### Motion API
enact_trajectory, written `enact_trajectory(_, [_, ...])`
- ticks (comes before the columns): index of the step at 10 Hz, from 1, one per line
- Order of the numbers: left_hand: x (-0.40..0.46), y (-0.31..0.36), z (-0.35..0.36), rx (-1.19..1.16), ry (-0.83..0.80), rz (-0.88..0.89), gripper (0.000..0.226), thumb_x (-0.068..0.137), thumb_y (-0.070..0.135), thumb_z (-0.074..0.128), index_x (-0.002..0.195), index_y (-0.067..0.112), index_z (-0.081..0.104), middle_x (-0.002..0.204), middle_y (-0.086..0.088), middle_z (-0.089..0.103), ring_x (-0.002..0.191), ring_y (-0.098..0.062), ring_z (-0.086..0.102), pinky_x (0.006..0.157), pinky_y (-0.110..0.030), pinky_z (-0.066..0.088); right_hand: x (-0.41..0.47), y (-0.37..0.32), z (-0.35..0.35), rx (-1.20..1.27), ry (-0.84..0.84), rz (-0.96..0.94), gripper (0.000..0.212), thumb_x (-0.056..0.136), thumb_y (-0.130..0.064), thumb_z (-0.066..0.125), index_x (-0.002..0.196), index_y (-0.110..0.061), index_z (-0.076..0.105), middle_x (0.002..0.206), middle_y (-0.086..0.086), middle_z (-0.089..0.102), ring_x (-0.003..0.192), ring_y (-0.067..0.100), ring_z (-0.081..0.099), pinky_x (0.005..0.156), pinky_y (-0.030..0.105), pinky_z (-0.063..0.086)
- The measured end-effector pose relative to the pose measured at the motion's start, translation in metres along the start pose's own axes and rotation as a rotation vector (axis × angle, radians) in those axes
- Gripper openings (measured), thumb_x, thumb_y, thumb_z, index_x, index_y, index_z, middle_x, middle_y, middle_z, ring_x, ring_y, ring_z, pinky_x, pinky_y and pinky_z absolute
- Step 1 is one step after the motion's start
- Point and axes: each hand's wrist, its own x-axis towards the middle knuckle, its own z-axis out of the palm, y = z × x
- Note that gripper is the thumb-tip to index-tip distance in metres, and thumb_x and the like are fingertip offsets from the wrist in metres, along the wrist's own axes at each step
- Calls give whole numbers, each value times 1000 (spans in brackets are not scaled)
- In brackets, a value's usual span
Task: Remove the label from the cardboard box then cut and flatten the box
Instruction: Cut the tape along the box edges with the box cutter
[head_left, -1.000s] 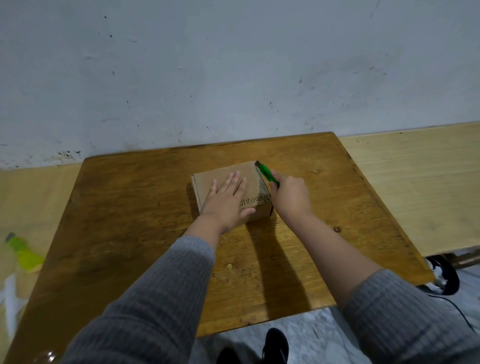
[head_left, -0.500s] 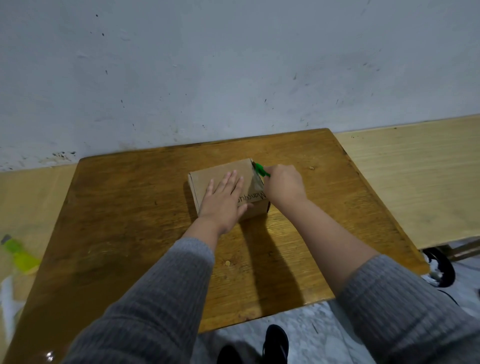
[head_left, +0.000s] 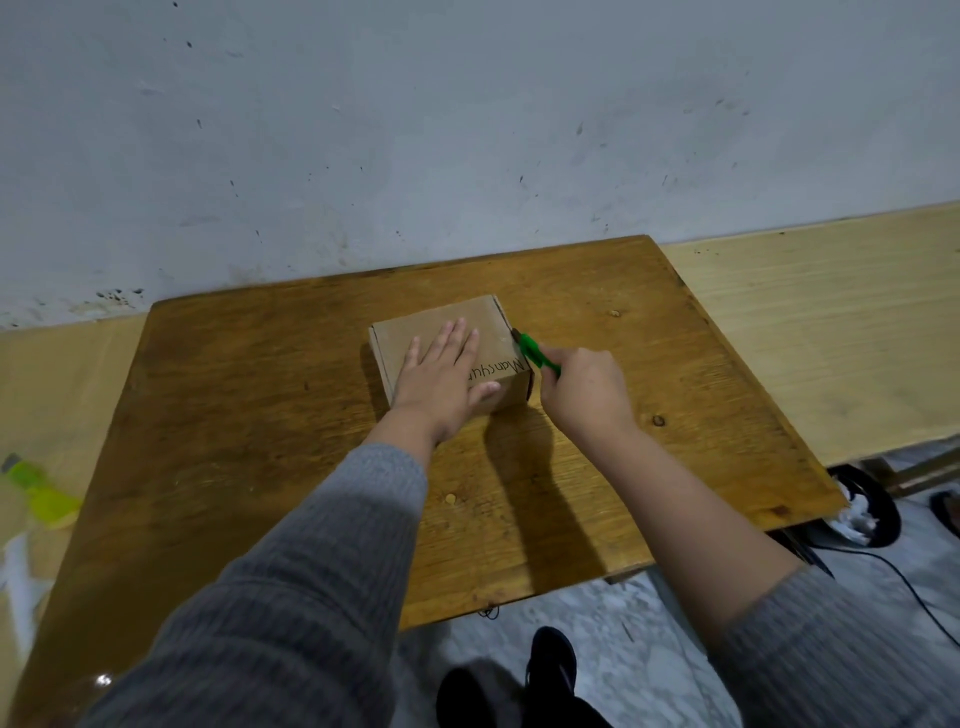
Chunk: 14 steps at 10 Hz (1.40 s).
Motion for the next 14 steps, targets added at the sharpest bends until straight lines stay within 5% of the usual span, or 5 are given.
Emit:
enact_trajectory(6, [-3, 0, -4, -44, -15, 18, 76, 96, 60, 27, 154, 21, -4, 161, 0, -14, 147, -16, -12, 120, -47, -4, -37, 25, -2, 244, 168, 83, 41, 94, -21, 51, 134, -26, 50, 100, 5, 71, 70, 16, 66, 58, 29, 56])
enact_trajectory(7, [-3, 2, -7, -60, -23, -3, 83, 93, 64, 31, 154, 22, -5, 161, 1, -13, 148, -15, -11, 119, -47, -4, -20, 29, -10, 359, 130, 116, 47, 96, -24, 48, 141, -34, 37, 110, 5, 67, 72, 15, 63, 62, 33, 56])
enact_trajectory(9, [7, -8, -23, -87, -94, 26, 114, 69, 86, 46, 152, 31, -11, 159, 2, -22, 147, -17, -16, 116, -56, -9, 7, 31, 8, 440, 21, 235, 45, 97, -14, 46, 142, -15, 39, 137, 9, 52, 123, 25, 51, 98, 37, 44])
enact_trajectory(12, [34, -38, -41, 37, -250, -23, 122, 56, 93, 47, 149, 40, -12, 161, -5, -17, 148, -24, -11, 115, -59, -6, 20, 5, 45, 666, -50, 198, 48, 94, -10, 52, 140, -18, 42, 139, 4, 52, 126, 21, 50, 103, 31, 41])
enact_trajectory(14, [31, -34, -33, -2, -111, -119, 107, 62, 94, 36, 151, 43, 6, 161, -8, 2, 147, -26, 2, 117, -55, 1, 45, -2, 53, 726, 17, 223, 49, 91, -8, 57, 136, -23, 47, 135, 4, 55, 119, 20, 56, 98, 35, 48])
